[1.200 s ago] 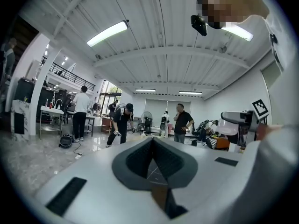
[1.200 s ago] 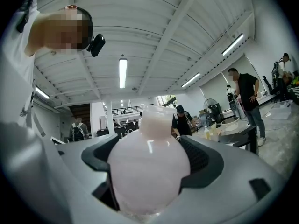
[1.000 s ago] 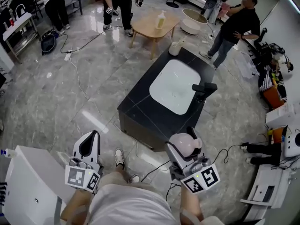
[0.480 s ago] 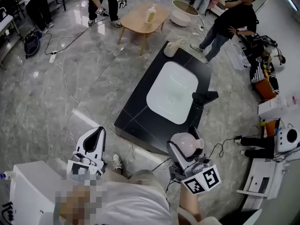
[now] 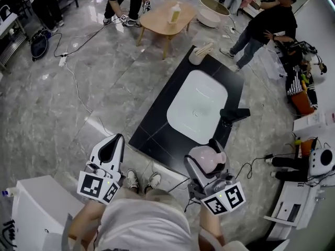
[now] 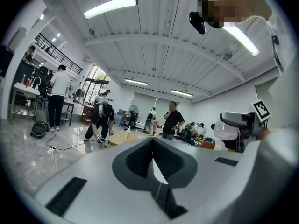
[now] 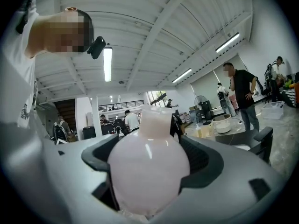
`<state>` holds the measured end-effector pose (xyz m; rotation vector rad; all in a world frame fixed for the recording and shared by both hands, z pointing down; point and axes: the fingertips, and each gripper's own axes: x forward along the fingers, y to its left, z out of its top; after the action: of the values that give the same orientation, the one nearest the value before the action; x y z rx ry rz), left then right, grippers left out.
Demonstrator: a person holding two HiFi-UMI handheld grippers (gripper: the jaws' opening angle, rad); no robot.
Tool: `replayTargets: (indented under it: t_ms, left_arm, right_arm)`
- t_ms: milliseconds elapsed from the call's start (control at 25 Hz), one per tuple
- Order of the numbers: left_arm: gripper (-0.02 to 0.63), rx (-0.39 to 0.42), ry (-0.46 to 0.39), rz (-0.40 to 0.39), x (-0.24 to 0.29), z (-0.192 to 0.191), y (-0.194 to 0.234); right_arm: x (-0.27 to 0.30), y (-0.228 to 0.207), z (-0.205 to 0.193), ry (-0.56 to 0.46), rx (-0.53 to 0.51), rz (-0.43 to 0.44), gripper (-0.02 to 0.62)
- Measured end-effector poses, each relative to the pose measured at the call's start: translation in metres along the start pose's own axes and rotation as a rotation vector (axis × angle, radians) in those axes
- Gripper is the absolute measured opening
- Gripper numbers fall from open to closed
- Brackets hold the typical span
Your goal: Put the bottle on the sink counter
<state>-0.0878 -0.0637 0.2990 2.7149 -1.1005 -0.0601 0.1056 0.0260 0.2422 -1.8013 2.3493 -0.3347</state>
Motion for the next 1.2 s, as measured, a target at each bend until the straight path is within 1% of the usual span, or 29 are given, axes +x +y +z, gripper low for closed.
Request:
replayTargets:
  t_ms: [160,440,640,840,960,1200]
  left_arm:
    - [0.014,0.012,0.010,0.026,0.010,-0.001,0.002]
    - [0.014,-0.050,0.029,0.089,0.034,-0.016,0.017]
    - [0.014,-0.051,0.059,0.128,0.041,-0.033,0.032]
    - [0.014,-0.054,0.104,0.161,0.043,-0.058,0.045]
    - [0.014,-0.068,0.122,0.176,0.045,-0.073,0.050]
    - [0.014,-0.078,0.129,0.185,0.054,-0.088,0.057]
  right_arm:
    - [0.007,-0.010,-0.004,0.029,-0.006,0.030,0.417]
    - [0.029,-0.032,-0.023,0.078,-0.017,0.063,0.417]
    - [0.050,-0.039,-0.053,0.123,-0.023,0.091,0.417]
    - [0.073,-0.048,-0.088,0.152,-0.024,0.107,0.417]
    - [0.086,-0.054,-0.106,0.170,-0.047,0.115,0.417]
    - [0.109,-0.057,-0.138,0.207,-0.115,0.150,0.417]
